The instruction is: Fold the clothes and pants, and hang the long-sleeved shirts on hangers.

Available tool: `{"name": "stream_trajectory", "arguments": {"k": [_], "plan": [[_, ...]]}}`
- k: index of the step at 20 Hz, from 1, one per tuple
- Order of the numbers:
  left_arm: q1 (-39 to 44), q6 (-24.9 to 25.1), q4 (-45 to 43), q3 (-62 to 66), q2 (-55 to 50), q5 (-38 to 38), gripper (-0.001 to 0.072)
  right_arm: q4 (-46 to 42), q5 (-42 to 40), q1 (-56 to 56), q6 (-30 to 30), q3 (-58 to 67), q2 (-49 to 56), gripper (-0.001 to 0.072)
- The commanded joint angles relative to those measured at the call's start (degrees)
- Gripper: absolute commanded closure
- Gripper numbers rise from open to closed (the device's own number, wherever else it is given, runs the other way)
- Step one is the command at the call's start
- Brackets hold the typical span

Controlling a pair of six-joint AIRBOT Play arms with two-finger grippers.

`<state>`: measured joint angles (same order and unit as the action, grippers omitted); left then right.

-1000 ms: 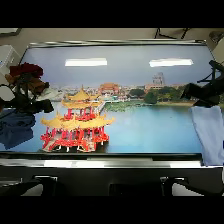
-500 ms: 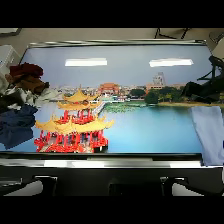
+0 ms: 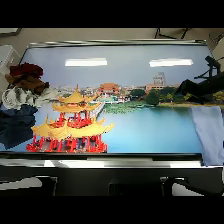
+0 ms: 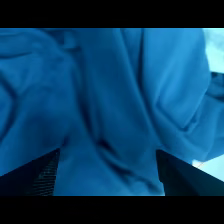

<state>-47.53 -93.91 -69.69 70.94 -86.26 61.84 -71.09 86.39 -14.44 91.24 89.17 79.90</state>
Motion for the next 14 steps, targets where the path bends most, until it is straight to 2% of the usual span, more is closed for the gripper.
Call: {"name": "stream_trajectory", "arguments": {"k": [1, 4, 5, 6, 7, 10, 12, 14], "plan": [[-0.1, 9.0, 11.8, -1.8, -4.9, -6.2, -0.001, 1.9, 0.7, 0.1, 2.9, 0.0, 0.0, 0.0023], [1.2, 10.3, 11.2, -1.8, -7.3, -6.1, -0.0005, 2.0, 2.8, 0.1, 5.1, 0.0, 0.0, 0.0024], [1.0, 10.3, 11.2, -1.8, -8.0, -5.0, 0.002, 2.0, 4.0, 0.1, 5.5, 0.0, 0.0, 0.0024], [0.6, 9.9, 11.3, -1.8, -8.3, -3.6, 0.04, 2.0, 5.2, 0.1, 5.5, 0.0, 0.0, 0.0024], [0.1, 10.6, 12.6, -1.7, -7.8, -2.0, 0.0666, 2.0, 6.3, 0.1, 5.5, 0.0, 0.0, 0.0024], [-0.7, 11.1, 23.0, 0.3, -0.9, -5.1, 0.0685, 1.9, 8.0, 0.1, 5.5, 0.0, 0.0, 0.0024], [0.3, 11.0, 30.2, 2.6, 9.0, -12.4, 0.0685, 1.9, 8.0, 0.1, 5.5, 0.0, 0.0, 0.0024], [3.2, 13.4, 33.3, 3.8, 20.4, -19.0, 0.0685, 1.9, 8.0, 0.1, 5.5, 0.0, 0.0, 0.0025]]}}
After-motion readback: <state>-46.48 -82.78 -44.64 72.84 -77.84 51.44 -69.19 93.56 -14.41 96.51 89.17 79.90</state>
